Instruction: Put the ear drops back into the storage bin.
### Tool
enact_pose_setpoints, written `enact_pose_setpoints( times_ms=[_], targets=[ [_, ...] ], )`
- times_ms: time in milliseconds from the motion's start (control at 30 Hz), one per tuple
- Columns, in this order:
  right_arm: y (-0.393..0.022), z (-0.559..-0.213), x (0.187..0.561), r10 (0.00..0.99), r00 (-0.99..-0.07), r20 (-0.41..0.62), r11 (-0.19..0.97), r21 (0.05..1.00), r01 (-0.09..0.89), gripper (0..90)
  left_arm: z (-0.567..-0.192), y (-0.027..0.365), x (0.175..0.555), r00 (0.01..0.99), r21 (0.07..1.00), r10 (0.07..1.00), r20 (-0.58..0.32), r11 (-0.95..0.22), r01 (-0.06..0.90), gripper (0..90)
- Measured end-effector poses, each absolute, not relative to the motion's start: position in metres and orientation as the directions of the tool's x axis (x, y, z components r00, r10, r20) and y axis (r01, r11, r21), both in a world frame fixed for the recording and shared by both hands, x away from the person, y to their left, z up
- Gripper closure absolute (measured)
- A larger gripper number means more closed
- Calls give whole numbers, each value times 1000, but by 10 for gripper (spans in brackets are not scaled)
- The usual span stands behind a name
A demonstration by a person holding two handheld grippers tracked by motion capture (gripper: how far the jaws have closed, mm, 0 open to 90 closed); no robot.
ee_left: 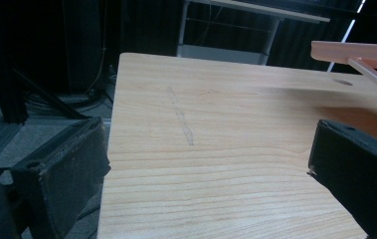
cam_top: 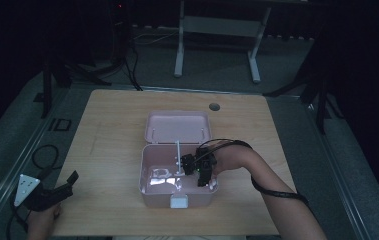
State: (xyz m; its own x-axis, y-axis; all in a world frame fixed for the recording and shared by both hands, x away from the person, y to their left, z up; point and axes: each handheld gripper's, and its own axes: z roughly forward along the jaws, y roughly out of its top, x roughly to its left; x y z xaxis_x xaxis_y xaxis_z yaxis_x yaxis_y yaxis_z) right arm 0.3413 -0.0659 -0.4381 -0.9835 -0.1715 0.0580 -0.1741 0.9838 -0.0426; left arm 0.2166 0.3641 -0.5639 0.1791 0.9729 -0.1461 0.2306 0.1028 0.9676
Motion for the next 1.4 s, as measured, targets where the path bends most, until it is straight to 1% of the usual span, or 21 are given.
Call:
enact_pose_setpoints(
  times_ms=[67, 200, 433, 533, 833, 1400],
  targets=[
    [-66, -443, 341, -180, -982, 57, 982, -55, -183, 599, -564, 364, 217, 179, 968, 973, -146, 103, 231, 26],
    [-63, -446, 339, -187, -981, 49, 981, -45, -189, 599, -564, 364, 217, 179, 968, 973, -145, 102, 231, 26],
    [-60, -459, 339, -194, -980, 51, 978, -69, -197, 598, -564, 364, 217, 179, 967, 973, -147, 104, 232, 26],
    [-59, -468, 339, -190, -980, 58, 977, -87, -195, 598, -564, 364, 217, 180, 967, 972, -148, 104, 233, 26],
    [-57, -478, 337, -190, -978, 89, 972, -124, -200, 598, -564, 364, 217, 181, 966, 972, -149, 105, 235, 26],
    [-54, -481, 337, -173, -980, 96, 969, -164, -186, 586, -564, 364, 217, 181, 966, 972, -149, 104, 235, 26]
  ],
)
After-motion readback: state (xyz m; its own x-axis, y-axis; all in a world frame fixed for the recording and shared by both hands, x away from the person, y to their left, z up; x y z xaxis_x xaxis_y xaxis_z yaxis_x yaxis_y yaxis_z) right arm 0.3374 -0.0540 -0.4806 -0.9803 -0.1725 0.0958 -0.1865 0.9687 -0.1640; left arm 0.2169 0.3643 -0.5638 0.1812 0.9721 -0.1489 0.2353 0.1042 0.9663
